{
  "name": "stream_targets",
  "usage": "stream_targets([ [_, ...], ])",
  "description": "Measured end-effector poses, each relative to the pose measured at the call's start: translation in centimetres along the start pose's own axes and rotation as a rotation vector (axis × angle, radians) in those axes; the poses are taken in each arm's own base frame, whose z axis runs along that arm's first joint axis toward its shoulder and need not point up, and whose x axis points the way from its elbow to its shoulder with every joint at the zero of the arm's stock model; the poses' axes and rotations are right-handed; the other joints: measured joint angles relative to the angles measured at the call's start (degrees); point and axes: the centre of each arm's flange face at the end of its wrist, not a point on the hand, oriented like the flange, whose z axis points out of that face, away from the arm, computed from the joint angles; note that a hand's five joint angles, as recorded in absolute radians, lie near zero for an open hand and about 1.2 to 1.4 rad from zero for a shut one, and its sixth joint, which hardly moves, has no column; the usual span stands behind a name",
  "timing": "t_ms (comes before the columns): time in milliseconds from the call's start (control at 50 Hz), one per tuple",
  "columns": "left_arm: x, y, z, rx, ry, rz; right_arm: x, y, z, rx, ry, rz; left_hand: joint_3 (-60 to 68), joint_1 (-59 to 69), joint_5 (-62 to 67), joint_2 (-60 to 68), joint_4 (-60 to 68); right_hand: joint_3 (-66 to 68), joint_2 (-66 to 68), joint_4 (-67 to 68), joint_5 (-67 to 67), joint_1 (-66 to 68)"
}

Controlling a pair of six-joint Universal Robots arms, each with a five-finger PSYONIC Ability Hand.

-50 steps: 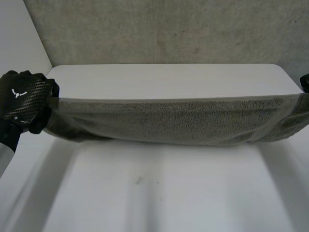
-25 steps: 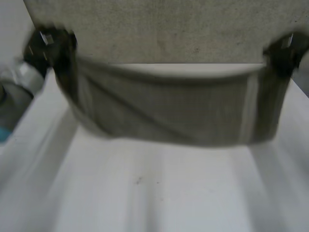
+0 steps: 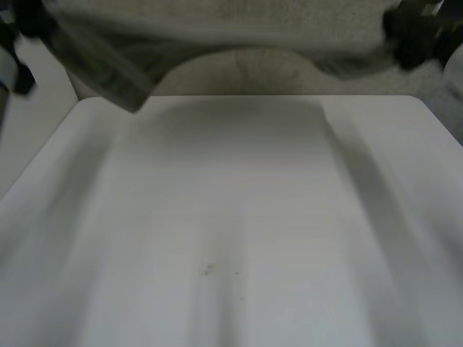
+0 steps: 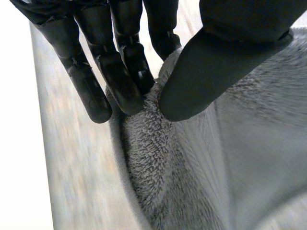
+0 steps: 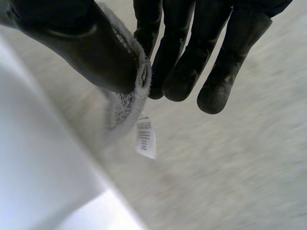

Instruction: Fold the towel.

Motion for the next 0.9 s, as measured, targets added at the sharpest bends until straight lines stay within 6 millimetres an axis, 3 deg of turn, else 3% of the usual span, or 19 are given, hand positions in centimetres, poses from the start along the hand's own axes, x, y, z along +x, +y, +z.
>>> stream_targets([
  [20,-0.1,0.9,-0.4,-0.023,0.002,-0.002,-0.5,0.7,-0.1,-0.016,-0.017,-0.001,0.0,0.0,0.0,0.0,0.0,0.0,0.0,0.0,0.0,0.0],
  [80,-0.4,6.2,-3.1,-0.152,0.025,-0.014,-3.4,5.0,-0.8,-0.116,-0.115,-0.003,0.0,0.0,0.0,0.0,0.0,0.0,0.0,0.0,0.0,0.0],
  [140,-0.4,9.6,-5.3,-0.226,0.051,-0.018,-5.6,8.0,-1.5,-0.185,-0.174,-0.008,0.0,0.0,0.0,0.0,0.0,0.0,0.0,0.0,0.0,0.0],
  [220,-0.2,14.9,-9.7,-0.338,0.115,0.01,-9.1,13.1,-3.7,-0.307,-0.267,-0.037,0.0,0.0,0.0,0.0,0.0,0.0,0.0,0.0,0.0,0.0],
  [340,0.6,17.4,-13.5,-0.418,0.206,0.12,-10.4,15.0,-5.7,-0.381,-0.306,-0.076,0.0,0.0,0.0,0.0,0.0,0.0,0.0,0.0,0.0,0.0],
  [440,0.7,16.9,-14.6,-0.429,0.245,0.207,-9.0,13.5,-6.6,-0.375,-0.267,-0.094,0.0,0.0,0.0,0.0,0.0,0.0,0.0,0.0,0.0,0.0],
  [580,-0.4,14.5,-15.1,-0.434,0.214,0.26,-5.8,10.9,-8.4,-0.395,-0.204,-0.092,0.0,0.0,0.0,0.0,0.0,0.0,0.0,0.0,0.0,0.0],
  [700,-1.0,11.5,-16.5,-0.492,0.168,0.258,-3.6,9.3,-11.6,-0.512,-0.22,-0.103,0.0,0.0,0.0,0.0,0.0,0.0,0.0,0.0,0.0,0.0],
  [800,-0.4,8.6,-18.3,-0.517,0.192,0.277,-1.7,8.3,-14.2,-0.6,-0.248,-0.197,0.0,0.0,0.0,0.0,0.0,0.0,0.0,0.0,0.0,0.0],
  [900,0.6,6.8,-19.5,-0.493,0.266,0.295,-0.5,7.5,-14.7,-0.589,-0.238,-0.262,0.0,0.0,0.0,0.0,0.0,0.0,0.0,0.0,0.0,0.0],
])
